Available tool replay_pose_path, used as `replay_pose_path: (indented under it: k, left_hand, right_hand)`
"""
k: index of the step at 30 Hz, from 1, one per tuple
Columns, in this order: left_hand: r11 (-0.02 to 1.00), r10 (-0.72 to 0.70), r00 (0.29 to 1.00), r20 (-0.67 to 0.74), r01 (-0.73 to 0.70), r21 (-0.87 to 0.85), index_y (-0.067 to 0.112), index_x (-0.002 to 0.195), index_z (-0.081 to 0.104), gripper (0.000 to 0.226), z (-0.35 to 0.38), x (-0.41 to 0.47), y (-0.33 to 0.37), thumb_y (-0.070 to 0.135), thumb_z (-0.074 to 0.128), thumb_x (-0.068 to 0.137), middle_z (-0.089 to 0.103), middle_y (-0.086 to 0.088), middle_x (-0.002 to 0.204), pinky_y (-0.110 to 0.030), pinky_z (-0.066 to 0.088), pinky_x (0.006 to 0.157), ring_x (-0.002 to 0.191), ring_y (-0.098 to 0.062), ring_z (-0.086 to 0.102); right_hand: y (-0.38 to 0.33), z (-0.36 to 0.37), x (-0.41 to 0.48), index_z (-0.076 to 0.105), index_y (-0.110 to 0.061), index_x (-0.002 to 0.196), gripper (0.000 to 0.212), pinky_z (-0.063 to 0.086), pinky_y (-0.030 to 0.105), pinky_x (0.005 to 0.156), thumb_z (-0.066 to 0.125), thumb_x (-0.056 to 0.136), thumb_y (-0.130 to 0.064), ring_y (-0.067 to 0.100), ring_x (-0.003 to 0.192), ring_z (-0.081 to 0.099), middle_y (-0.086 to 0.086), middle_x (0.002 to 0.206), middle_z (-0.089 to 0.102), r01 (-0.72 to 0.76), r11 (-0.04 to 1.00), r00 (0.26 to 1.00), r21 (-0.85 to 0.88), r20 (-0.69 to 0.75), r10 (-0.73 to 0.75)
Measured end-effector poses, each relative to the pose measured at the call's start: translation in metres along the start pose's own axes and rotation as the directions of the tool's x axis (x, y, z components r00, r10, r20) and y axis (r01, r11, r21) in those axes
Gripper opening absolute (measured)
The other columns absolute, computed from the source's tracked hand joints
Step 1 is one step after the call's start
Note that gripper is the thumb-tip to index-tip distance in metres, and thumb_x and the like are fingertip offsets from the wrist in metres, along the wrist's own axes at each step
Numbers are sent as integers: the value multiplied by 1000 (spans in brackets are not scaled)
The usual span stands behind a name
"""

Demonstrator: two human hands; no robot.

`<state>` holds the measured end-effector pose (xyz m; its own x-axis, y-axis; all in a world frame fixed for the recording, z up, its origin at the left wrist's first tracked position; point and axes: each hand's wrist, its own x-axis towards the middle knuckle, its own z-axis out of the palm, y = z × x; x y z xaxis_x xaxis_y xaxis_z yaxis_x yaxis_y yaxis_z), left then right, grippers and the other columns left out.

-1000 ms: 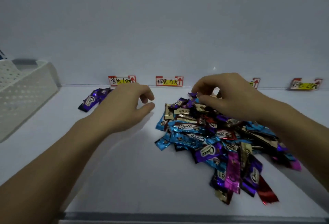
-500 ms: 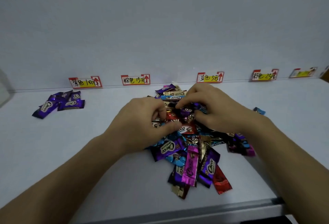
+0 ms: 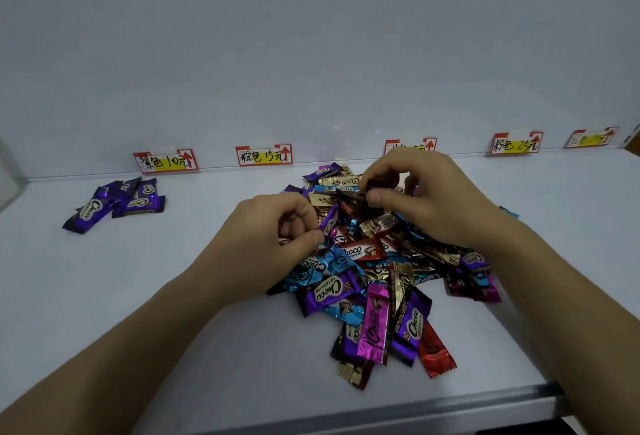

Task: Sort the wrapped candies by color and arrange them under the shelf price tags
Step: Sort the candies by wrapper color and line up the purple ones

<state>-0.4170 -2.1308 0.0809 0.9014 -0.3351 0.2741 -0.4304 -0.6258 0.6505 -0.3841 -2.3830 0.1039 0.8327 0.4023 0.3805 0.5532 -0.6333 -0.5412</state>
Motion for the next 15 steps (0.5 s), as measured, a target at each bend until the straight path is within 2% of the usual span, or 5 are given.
replay_pose_path:
  k: [4, 6, 8, 11, 15]
  left_hand:
    - [996, -21, 996, -86, 14, -88, 31, 81, 64, 13, -16, -4, 3, 22, 66, 89, 64, 13, 78, -17, 47, 63, 75, -9, 58]
    - [993, -74, 990, -124, 61, -103, 30, 83, 63, 13, -24, -5, 0, 20, 63, 92, 65, 10, 79, -20, 50, 64, 78, -9, 60]
    - [986, -148, 976, -161, 132, -104, 27, 86, 63, 13, -32, -6, -5, 16, 64, 94, 65, 7, 80, -25, 53, 67, 77, -11, 61]
    - [979, -203, 958, -204, 194, -67, 27, 88, 64, 13, -47, -12, -16, 15, 66, 94, 66, 6, 79, -28, 53, 68, 75, -11, 63]
    - [963, -264, 930, -254, 269, -13, 30, 98, 70, 14, -75, -34, -41, 17, 67, 93, 68, 12, 75, -25, 48, 69, 72, -2, 64]
  right_hand:
    - [-7, 4, 1, 74, -20, 97, 9, 56, 36, 69, 76, 88, -20, 21, 79, 67, -3, 83, 70, -44, 970, 987, 240, -140, 79]
    - [-14, 6, 3, 75, -13, 94, 9, 60, 32, 69, 78, 85, -13, 22, 70, 70, 3, 77, 71, -80, 921, 975, 382, -164, 153]
    - [-21, 8, 6, 74, -7, 94, 10, 62, 31, 69, 76, 85, -7, 23, 68, 74, 9, 75, 74, -139, 863, 968, 485, -118, 222]
    - [-31, 12, 16, 72, -5, 96, 10, 63, 35, 72, 71, 88, 1, 24, 73, 76, 17, 79, 75, -229, 833, 963, 504, -10, 271]
    - [-49, 24, 40, 70, -3, 97, 9, 61, 27, 66, 70, 89, 1, 20, 72, 76, 15, 77, 75, -288, 857, 957, 427, 103, 270]
